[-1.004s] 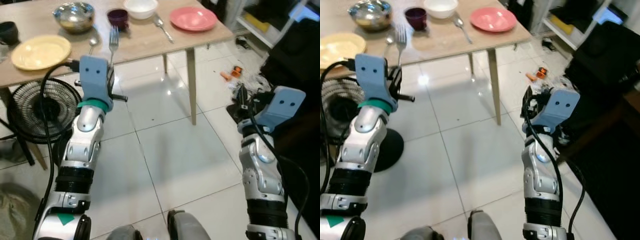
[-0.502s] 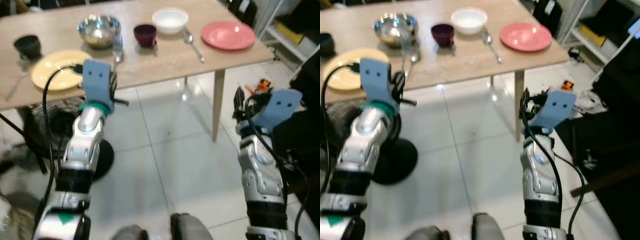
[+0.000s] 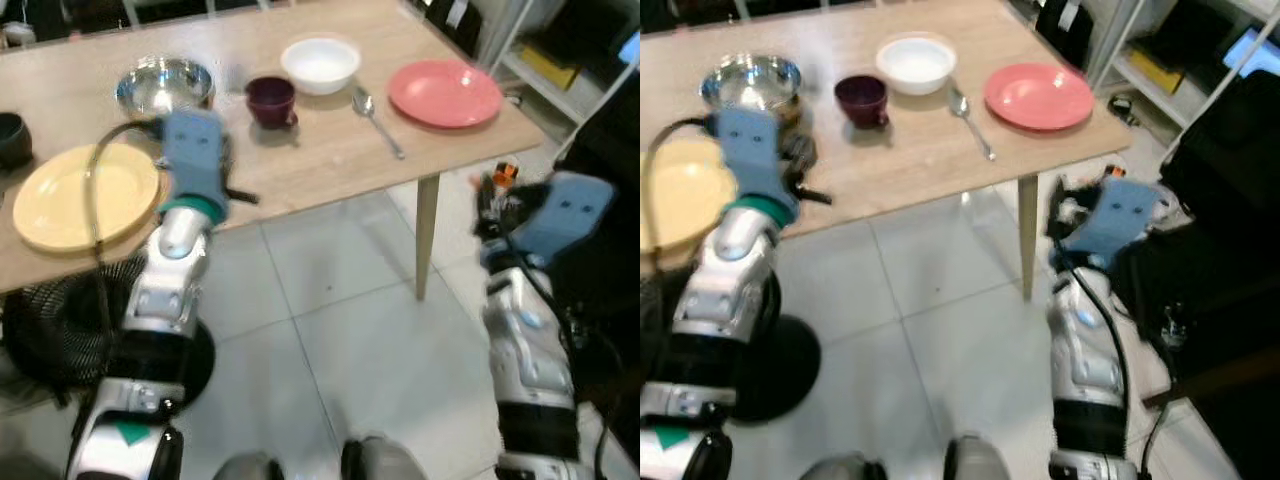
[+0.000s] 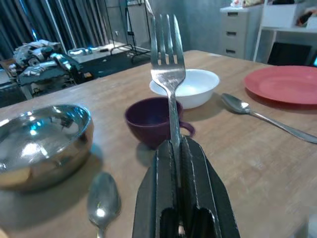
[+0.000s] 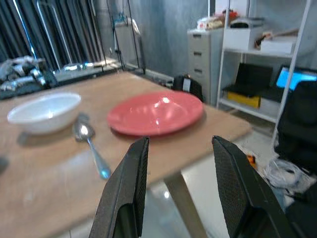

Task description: Setting the table

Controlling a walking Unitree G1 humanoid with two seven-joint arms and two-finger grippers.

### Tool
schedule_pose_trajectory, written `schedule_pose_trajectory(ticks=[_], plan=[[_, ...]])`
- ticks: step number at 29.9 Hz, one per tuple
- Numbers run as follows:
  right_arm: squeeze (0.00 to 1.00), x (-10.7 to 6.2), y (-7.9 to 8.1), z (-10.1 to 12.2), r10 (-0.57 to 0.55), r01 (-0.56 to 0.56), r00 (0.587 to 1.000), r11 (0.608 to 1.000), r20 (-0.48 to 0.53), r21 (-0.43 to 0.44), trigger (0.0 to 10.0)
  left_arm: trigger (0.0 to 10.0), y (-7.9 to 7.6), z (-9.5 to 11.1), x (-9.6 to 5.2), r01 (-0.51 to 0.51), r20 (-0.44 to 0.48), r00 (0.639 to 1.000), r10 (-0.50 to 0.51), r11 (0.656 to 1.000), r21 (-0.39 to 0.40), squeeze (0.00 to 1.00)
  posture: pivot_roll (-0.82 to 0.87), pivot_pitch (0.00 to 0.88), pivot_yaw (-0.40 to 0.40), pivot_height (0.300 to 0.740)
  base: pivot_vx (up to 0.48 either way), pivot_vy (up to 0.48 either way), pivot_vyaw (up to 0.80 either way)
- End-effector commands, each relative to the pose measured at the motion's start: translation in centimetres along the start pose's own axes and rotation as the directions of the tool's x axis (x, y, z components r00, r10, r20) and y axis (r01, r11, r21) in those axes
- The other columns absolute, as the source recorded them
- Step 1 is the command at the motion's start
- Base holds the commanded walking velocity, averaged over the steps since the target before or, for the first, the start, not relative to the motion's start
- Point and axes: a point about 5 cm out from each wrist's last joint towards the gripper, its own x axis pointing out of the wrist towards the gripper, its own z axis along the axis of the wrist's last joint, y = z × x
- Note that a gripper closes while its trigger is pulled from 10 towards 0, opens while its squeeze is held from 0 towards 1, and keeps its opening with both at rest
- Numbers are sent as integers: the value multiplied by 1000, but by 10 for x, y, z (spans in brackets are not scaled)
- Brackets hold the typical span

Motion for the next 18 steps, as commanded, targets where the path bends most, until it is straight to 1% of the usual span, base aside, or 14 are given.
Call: schedule_pose_trajectory(ticks=[1,2,4,7,14,15,16,17,18], plan=[[0,-1,5,-4,12,-12,1000,1000,-22,14,10000,10000,9,-5,-2,-26,-22,999,26,1000,6,0,-15,13,73,740,480,0,0],[0,-1,5,-4,12,-12,1000,1000,-22,14,10000,10000,9,-5,-2,-26,-22,999,26,1000,6,0,-15,13,73,740,480,0,0],[0,-1,5,-4,11,-11,1000,1000,-22,15,10000,10000,9,-5,-2,-25,-22,999,25,1000,6,0,-15,13,73,740,480,0,-800],[0,-1,5,-4,8,-8,1000,1000,-23,17,10000,10000,8,-6,-3,-23,-23,999,23,1000,7,0,-16,10,73,740,480,0,-538],[0,0,4,-4,-2,2,1000,1000,-21,8,10000,10000,8,-6,-3,-16,-21,1000,16,1000,4,0,-18,10,72,740,480,0,0],[0,0,3,-3,-3,3,1000,1000,-19,5,10000,10000,6,-4,-3,-3,-13,1000,3,1000,10,0,-18,11,71,740,480,0,0],[0,0,3,-3,-4,4,1000,1000,-18,4,10000,10000,3,-2,-3,20,1,1000,-20,1000,15,0,-18,11,71,740,0,0,0],[0,0,3,-3,-4,4,1000,1000,-18,4,10000,10000,3,-2,-3,20,1,1000,-20,1000,15,0,-18,11,71,740,0,0,0],[0,0,3,-2,-4,4,1000,1000,-17,2,10000,10000,-1,0,-4,46,13,999,-47,999,24,0,-18,13,71,740,0,0,0]])
